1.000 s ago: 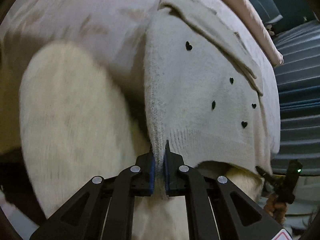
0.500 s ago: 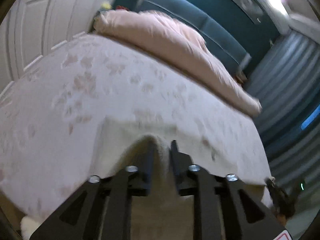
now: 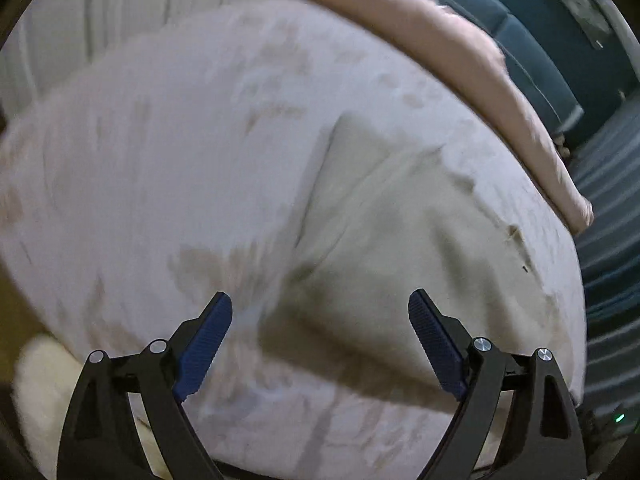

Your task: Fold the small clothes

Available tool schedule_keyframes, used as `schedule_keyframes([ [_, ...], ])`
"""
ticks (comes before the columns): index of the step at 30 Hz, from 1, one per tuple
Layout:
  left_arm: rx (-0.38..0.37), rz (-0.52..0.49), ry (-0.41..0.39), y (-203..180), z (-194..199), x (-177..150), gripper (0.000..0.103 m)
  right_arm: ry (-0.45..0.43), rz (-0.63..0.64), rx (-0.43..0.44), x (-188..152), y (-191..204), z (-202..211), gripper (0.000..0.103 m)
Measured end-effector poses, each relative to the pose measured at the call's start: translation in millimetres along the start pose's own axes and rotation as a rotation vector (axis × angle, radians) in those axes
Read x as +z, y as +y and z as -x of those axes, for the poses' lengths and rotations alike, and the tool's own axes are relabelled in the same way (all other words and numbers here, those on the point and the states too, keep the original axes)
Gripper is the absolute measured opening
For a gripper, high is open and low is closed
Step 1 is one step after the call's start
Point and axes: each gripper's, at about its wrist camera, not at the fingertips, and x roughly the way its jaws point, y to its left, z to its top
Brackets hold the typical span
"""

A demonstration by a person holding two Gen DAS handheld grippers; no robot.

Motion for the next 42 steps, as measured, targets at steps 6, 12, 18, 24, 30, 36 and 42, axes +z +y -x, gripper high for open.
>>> schedule_keyframes([
  [6, -0.055, 0.071, 0.021, 1, -28, 7, 0.087, 0.100, -0.054, 0.034, -2, 4, -31, 0.073],
  [12, -0.095, 0.056, 0.050, -11, -33, 26, 0.023, 0.121, -0.054, 0.055, 16, 18, -51, 0.024],
  [18, -0.132, -0.028, 0.036, -10, 17, 15, 0.017, 0.102, -0.001, 0.111, 22, 26, -4, 0.013],
  [24, -0.059, -0.086, 0.136, 21, 60, -52, 0.017, 0.199, 0.072, 0.073, -25, -1, 42, 0.013],
  [30, 0.064, -0.145, 0.134, 28, 72, -92, 0.017, 0.209, 0.164, -0.086, -59, -16, 55, 0.026],
  [36, 0.053, -0.237, -0.118, -16, 109, -41, 0.067, -0.007, 0.201, -0.054, -4, 8, 81, 0.060],
  [42, 0.015, -0.323, -0.117, -72, 38, 8, 0.079, 0.026, 0.342, -0.030, 24, 53, 9, 0.067],
])
